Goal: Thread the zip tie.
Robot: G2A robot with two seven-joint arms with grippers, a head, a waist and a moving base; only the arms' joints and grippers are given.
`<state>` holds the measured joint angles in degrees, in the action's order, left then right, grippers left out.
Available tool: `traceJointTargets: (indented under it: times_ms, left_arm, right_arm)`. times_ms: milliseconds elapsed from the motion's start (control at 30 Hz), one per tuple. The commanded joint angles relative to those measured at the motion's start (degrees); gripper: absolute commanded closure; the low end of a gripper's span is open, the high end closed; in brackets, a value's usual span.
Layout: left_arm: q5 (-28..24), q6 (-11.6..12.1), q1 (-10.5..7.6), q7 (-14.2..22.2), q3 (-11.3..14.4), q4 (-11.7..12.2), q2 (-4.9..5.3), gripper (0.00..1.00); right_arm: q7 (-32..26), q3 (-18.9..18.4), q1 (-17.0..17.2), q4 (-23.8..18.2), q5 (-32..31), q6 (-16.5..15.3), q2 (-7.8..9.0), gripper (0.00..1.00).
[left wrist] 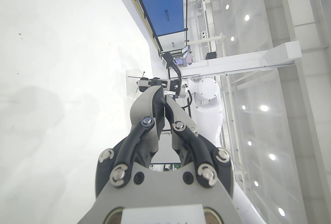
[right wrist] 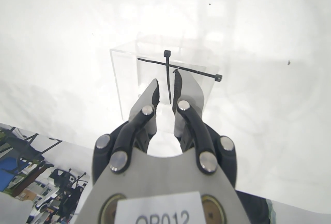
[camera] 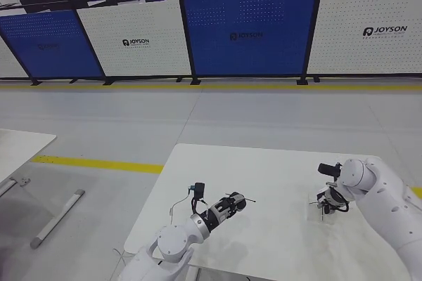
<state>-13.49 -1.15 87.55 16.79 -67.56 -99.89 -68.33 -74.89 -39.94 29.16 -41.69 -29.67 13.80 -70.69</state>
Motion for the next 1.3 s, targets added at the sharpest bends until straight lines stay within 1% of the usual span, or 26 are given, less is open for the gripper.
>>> traceJointTargets:
  times_ms: [0,133,200,433,467,567,633,900,1000,1100,1167,1267]
  left_arm:
    - [0.0,0.0,0.00,0.0,0.0,0.0,0.00,1.00]
    - [0.0,0.0,0.00,0.0,0.0,0.0,0.00,1.00]
    - [0.0,0.0,0.00,0.0,0.0,0.0,0.00,1.00]
    - [0.0,0.0,0.00,0.0,0.0,0.0,0.00,1.00]
    - [0.0,0.0,0.00,0.0,0.0,0.0,0.00,1.00]
    - [0.0,0.0,0.00,0.0,0.0,0.0,0.00,1.00]
    - [0.0,0.0,0.00,0.0,0.0,0.0,0.00,1.00]
    - [0.0,0.0,0.00,0.0,0.0,0.0,0.00,1.00]
    - [0.0,0.0,0.00,0.0,0.0,0.0,0.00,1.00]
    - [0.0,0.0,0.00,0.0,0.0,0.0,0.00,1.00]
    - [0.0,0.0,0.00,0.0,0.0,0.0,0.00,1.00]
    - [0.0,0.0,0.00,0.0,0.0,0.0,0.00,1.00]
  right_arm:
    - [0.0,0.2,-0.3,0.7,0.0,-0.2,-0.33,0.86]
    - [0.1,0.7,-0.9,2.0,0.0,-0.5,-0.97,0.85]
    - [0.2,0.8,-1.1,2.6,0.0,-0.7,-1.29,0.88]
    - [0.3,1.4,-1.8,4.5,-0.1,-1.2,-2.24,0.88]
    - [0.3,1.4,-1.9,4.7,-0.1,-1.3,-2.36,0.89]
    - [0.4,1.6,-2.1,5.5,-0.2,-1.4,-2.72,0.97]
    - [0.4,1.6,-2.3,5.9,-0.3,-1.6,-2.95,1.00]
    - [0.8,1.6,-2.6,7.1,-0.7,-2.3,-3.50,1.00]
    - [2.1,1.0,-2.6,6.9,-0.7,-2.4,-3.36,1.00]
    - [3.2,-0.4,-2.2,6.2,-0.4,-3.5,-2.68,1.00]
    - [3.5,-1.2,-1.6,5.0,-0.6,-4.2,-2.12,1.00]
    - [4.4,-2.7,0.0,1.7,-1.3,-3.8,-0.97,1.00]
